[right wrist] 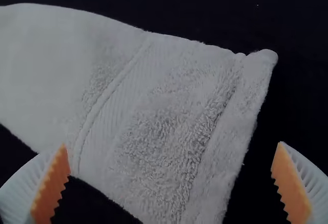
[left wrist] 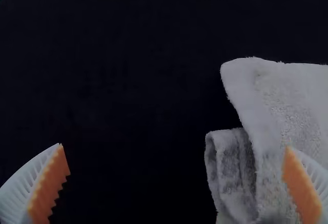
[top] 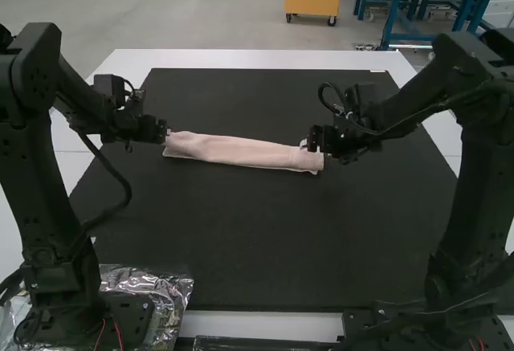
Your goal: Fold the towel.
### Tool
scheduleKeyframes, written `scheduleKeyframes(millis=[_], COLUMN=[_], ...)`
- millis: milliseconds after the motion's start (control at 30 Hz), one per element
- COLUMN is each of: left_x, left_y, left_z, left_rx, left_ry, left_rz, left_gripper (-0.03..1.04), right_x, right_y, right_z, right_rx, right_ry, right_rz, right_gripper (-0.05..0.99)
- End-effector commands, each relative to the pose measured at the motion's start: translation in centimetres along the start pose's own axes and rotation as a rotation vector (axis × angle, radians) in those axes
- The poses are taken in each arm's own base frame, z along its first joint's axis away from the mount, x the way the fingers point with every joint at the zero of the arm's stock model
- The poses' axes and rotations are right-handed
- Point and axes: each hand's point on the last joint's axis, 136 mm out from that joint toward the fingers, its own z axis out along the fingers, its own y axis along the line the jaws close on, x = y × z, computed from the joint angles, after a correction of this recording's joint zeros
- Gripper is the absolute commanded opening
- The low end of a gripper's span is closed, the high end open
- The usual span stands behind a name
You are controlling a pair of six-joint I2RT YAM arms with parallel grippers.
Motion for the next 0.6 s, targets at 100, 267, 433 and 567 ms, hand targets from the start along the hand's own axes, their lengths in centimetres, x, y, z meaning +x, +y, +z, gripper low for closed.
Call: scheduleKeyframes(millis=[100, 267, 433, 567], left_x=[-4.1, -5.8, -6.3, -6.8], left_y=[0.4, 0.3, 0.3, 0.2], left_z=[-1.2, -1.8, -1.9, -2.5], left_rx=[-0.005, -0.001, 0.001, -0.002], left_ry=[-0.092, -0.122, -0.126, -0.140], left_rz=[-0.035, -0.062, -0.066, -0.064], left_gripper=[0.97, 0.97, 0.97, 0.97], right_x=[-0.6, 0.6, 1.0, 3.2], right_y=[0.5, 0.0, 0.1, 0.9], right_z=[0.5, 1.6, 2.1, 3.3], right_rx=[-0.015, -0.008, -0.006, -0.039], right_ry=[-0.014, 0.015, 0.022, 0.072], right_rz=[-0.004, -0.001, -0.008, -0.006], right_gripper=[0.90, 0.90, 0.90, 0.19])
